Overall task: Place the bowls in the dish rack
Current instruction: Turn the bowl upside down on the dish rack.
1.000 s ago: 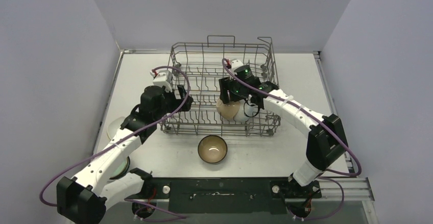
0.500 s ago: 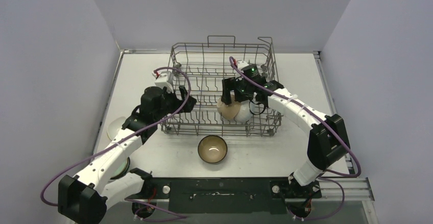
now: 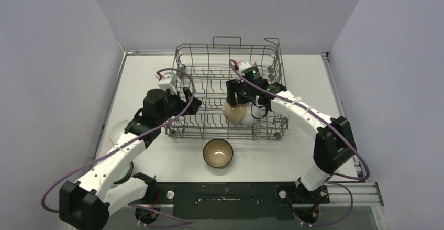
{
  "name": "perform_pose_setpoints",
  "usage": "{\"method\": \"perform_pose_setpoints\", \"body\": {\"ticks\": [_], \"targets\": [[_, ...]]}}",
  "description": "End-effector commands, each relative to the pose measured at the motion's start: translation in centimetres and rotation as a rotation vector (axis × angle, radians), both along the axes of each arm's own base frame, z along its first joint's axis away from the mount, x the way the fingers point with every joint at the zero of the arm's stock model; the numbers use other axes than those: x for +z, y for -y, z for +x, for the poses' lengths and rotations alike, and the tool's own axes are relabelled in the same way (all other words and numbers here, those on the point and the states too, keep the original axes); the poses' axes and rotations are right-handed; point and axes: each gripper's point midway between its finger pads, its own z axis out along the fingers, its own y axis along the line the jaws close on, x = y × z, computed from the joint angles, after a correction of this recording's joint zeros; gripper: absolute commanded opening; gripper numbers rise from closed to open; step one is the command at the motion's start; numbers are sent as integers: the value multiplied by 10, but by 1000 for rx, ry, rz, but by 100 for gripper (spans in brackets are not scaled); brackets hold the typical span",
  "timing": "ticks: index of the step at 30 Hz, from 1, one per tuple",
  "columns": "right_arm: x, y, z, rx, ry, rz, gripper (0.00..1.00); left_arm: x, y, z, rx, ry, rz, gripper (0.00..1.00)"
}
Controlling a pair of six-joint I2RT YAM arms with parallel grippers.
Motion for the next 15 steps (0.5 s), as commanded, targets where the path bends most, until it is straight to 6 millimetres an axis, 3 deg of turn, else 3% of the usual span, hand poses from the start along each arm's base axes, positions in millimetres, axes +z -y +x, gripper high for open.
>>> {"method": "perform_pose_setpoints", "body": {"ticks": [1,9,12,15], "targets": [[-51,9,-40,45,-151,-211,64,16,2,0,-14,53,-36,83],[-53,14,-39,35,-13,-471,64,30,2,-7,-30,82,-66,83],[-38,5,-37,49,30,-419,67,38,1,-11,-38,104,-80,83],[-11,-13,-32,74,79,-295,79,46,4,-15,-65,123,-98,83]]}}
